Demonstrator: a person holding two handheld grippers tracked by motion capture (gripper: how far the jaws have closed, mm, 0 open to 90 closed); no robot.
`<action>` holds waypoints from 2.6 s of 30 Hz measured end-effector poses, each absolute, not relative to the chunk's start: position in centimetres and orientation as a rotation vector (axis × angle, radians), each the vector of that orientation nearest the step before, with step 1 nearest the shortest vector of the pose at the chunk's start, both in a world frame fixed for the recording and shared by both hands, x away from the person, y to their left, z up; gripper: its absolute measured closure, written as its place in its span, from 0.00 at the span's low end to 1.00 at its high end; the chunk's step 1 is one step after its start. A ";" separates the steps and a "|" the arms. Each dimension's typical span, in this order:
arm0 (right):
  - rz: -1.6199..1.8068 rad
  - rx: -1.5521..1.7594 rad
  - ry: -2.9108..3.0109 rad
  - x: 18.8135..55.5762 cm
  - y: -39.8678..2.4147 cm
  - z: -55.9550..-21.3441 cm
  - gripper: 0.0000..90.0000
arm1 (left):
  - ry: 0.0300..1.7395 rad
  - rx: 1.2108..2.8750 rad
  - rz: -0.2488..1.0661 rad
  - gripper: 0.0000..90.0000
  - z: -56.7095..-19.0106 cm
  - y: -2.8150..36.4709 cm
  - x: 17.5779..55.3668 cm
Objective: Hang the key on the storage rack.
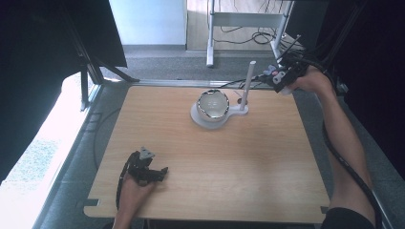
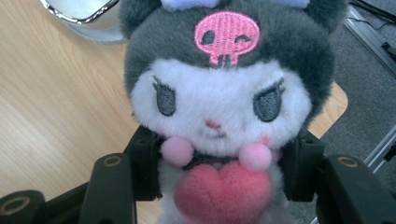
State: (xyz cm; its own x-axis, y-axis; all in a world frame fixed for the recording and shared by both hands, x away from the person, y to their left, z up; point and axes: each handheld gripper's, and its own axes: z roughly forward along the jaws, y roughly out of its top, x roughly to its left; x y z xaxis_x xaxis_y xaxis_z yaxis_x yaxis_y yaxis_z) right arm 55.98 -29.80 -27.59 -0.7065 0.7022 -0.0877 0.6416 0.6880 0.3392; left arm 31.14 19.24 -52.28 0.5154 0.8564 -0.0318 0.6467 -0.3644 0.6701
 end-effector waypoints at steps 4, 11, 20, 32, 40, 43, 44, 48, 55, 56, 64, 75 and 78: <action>0.421 1.082 2.684 56.5 -29.4 -27.4 0.48 | 1.220 2.128 0.431 0.04 -52.3 19.2 31.1; 0.431 1.056 2.691 56.7 -28.1 -27.2 0.48 | 1.220 2.128 0.432 0.04 -52.3 19.2 31.1; 0.437 1.046 2.696 56.8 -27.4 -27.2 0.48 | 1.220 2.128 0.431 0.04 -52.3 19.2 31.1; 0.424 1.006 2.791 56.1 -25.8 -29.6 0.48 | 1.220 2.127 0.431 0.04 -52.3 19.2 31.1; 0.414 1.025 2.838 56.4 -25.2 -32.6 0.48 | 1.220 2.126 0.434 0.04 -52.3 19.2 31.1; 0.412 1.038 2.834 56.7 -25.4 -34.1 0.48 | 1.220 2.125 0.433 0.04 -52.3 19.2 31.1; 0.412 1.038 2.834 56.7 -25.4 -34.1 0.48 | 1.220 2.126 0.434 0.04 -52.3 19.2 31.1; 0.406 1.057 2.824 57.0 -25.7 -35.5 0.48 | 1.221 2.127 0.431 0.04 -52.3 19.2 31.1; 0.420 1.103 2.751 57.4 -26.6 -37.0 0.47 | 1.221 2.127 0.431 0.04 -52.3 19.2 31.1; 0.430 1.104 2.744 57.5 -26.8 -37.2 0.47 | 1.221 2.127 0.431 0.04 -52.3 19.2 31.1; 0.458 1.030 2.724 57.2 -25.8 -39.5 0.31 | 1.221 2.127 0.431 0.04 -52.3 19.2 31.1; 0.444 1.027 2.631 56.6 -25.9 -40.0 0.14 | 1.221 2.128 0.431 0.04 -52.3 19.2 31.1; 0.450 1.026 2.626 56.5 -26.2 -39.9 0.14 | 1.221 2.128 0.431 0.04 -52.3 19.2 31.1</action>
State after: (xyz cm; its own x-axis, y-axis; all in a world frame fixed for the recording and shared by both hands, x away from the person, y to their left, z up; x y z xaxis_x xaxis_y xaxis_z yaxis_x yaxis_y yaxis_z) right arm 56.50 -26.17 -39.90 -0.7059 0.6924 -0.1492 0.6032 0.6981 0.3858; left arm 31.12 19.23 -52.28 0.5146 0.8569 -0.0313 0.6470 -0.3641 0.6700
